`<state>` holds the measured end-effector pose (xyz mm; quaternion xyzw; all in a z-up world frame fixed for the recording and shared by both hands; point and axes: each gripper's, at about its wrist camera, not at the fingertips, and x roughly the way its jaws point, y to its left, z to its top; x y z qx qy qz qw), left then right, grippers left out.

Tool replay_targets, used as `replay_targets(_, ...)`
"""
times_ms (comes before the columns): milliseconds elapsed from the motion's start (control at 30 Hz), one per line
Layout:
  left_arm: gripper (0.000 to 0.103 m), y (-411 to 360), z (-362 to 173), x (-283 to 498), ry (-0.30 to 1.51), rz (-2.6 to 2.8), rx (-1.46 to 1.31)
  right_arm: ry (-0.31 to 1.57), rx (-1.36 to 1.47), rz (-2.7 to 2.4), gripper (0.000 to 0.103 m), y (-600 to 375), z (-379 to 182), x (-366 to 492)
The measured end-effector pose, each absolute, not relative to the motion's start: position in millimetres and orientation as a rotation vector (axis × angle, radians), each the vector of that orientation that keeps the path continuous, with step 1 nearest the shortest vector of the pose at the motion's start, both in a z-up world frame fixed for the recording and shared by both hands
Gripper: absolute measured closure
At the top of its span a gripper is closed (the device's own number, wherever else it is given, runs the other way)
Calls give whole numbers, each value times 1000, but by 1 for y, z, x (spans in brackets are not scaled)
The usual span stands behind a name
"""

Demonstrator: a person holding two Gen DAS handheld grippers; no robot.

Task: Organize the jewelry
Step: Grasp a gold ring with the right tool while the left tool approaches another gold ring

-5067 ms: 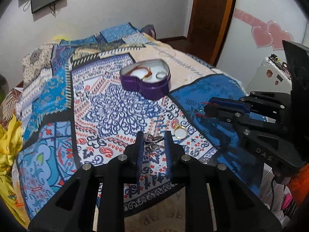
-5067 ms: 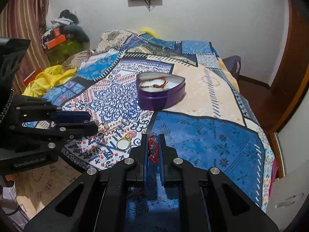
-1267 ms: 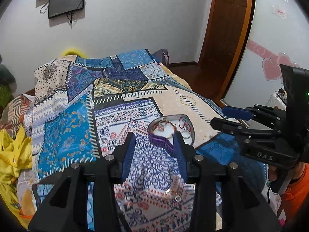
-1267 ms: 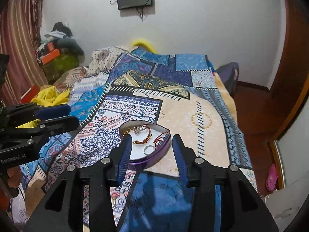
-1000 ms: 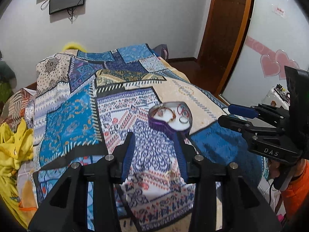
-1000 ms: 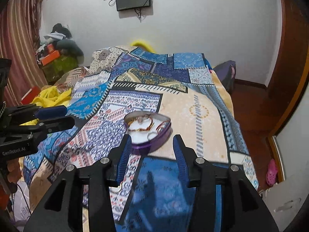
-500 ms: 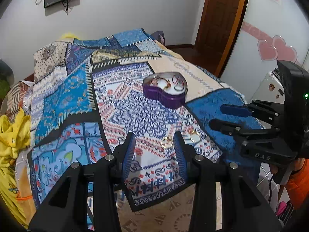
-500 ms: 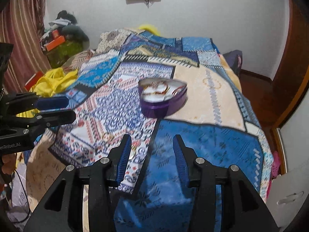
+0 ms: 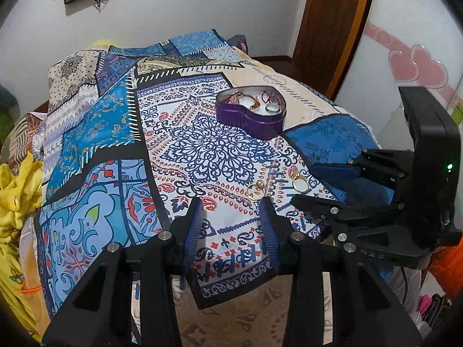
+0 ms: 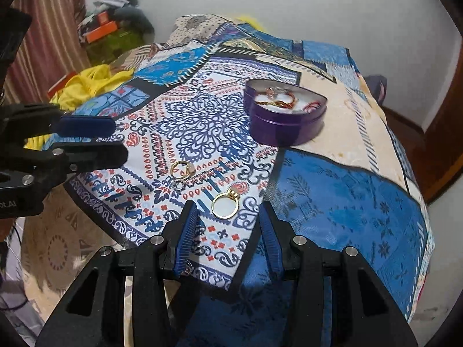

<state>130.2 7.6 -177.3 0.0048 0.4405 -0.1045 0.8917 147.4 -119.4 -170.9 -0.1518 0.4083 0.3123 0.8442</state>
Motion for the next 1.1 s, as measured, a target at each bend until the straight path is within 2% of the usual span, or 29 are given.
replay_targets(67, 70, 7, -181, 133, 926, -224, 19, 857, -331, 669, 64, -119, -171, 147)
replay_targets(133, 71, 5, -186, 135, 938, -232, 30, 855, -342, 680, 75, -117, -172, 148)
replay_targets(233, 71, 4, -191, 140, 947, -255, 39, 852, -356, 686, 85, -114, -172, 148)
replay_targets(467, 71, -10, -200, 153, 984, -292, 114, 856, -290, 679, 87, -119, -172, 152)
replay_targets(500, 71, -13, -201, 154, 988, -293, 132, 859, -281, 674, 97, -120, -171, 153)
replay_targets(533, 71, -16, -202, 155, 992, -292, 149, 864, -268, 676, 98, -121, -171, 155)
replay_targets(700, 71, -26, -207, 160, 1003, -293, 212, 864, -257, 681, 98, -125, -171, 154)
replay_targets(967, 71, -24, -211, 175, 1016, -305, 146, 861, -186, 685, 96, -139, -158, 155)
replay_targets(1033, 73, -24, -212, 177, 1016, -308, 129, 869, -174, 683, 89, -142, -157, 157)
replay_targets(1100, 81, -24, -212, 178, 1015, -315, 117, 871, -163, 677, 79, -145, -156, 158)
